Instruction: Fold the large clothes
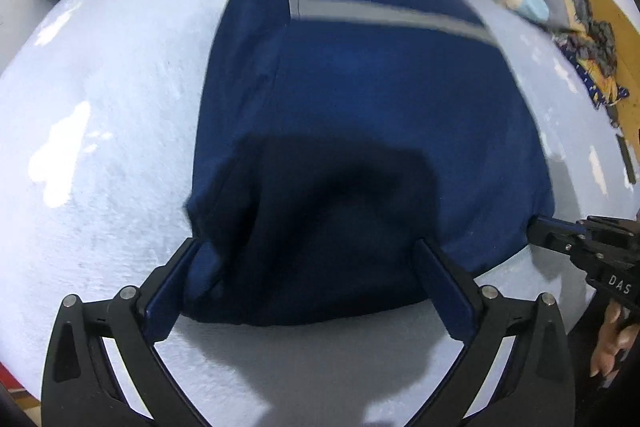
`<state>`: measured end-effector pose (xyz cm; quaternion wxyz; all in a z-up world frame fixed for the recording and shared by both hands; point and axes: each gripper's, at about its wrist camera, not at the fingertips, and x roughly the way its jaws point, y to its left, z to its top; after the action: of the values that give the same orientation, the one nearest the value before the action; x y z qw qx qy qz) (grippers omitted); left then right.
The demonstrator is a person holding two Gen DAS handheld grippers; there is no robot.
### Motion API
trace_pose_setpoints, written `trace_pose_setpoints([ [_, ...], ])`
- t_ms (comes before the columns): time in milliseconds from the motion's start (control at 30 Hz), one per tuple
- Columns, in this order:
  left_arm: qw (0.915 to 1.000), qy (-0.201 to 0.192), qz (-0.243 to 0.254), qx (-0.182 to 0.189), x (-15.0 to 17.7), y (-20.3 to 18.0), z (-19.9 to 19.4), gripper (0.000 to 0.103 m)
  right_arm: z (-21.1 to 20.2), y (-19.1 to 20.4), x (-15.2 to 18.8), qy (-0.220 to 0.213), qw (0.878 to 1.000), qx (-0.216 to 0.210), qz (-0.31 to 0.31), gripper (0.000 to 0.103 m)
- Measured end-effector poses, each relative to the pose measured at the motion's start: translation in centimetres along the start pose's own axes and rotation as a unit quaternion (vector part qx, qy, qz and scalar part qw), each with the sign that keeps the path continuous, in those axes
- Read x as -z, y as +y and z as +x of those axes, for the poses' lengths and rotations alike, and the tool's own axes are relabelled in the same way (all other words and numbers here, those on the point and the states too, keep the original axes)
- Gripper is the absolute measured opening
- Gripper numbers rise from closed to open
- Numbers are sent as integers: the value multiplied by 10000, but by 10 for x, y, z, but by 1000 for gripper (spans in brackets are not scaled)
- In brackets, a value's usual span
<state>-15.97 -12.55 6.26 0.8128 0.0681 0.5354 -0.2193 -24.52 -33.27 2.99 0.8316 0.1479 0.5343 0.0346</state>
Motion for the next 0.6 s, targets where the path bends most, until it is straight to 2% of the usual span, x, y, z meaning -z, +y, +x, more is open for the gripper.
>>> trace_pose_setpoints([
  [33, 9999, -131, 2, 31, -2, 1, -8, 103, -9, 3, -2, -80, 10000, -19, -31, 5],
  [67, 9995, -303, -19, 77, -5, 4, -16, 103, -20, 8, -7, -234, 9996, -88, -101, 11],
  [167, 9969, -683, -331, 187, -18, 15, -26, 103, -37, 21, -22, -567, 9977, 1, -359, 11],
  [233, 9957, -645, -614, 267, -25, 23, -15, 103, -35, 26, -31, -645, 9970, 9, -421, 11],
  [300, 9960, -351, -788, 220, -36, 30, 10, 103, -20, 24, -42, -603, 9974, 69, -382, 12],
  [333, 9967, -66, -799, 107, -37, 31, 28, 103, -9, 24, -48, -515, 9981, 67, -340, 12],
  [400, 9955, 35, -928, 194, -35, 33, 34, 103, 18, 18, -51, -96, 9998, 112, -158, 10],
  [433, 9957, 51, -902, 179, -38, 32, 32, 103, 24, 15, -51, -70, 10000, 14, -60, 10],
  [533, 9970, -352, -683, -104, -46, 28, 16, 102, 19, 9, -57, -23, 9998, -211, -12, 9],
  [600, 9950, -589, -807, -9, -57, 37, 6, 102, 0, 5, -61, -320, 9982, -496, 99, 14],
])
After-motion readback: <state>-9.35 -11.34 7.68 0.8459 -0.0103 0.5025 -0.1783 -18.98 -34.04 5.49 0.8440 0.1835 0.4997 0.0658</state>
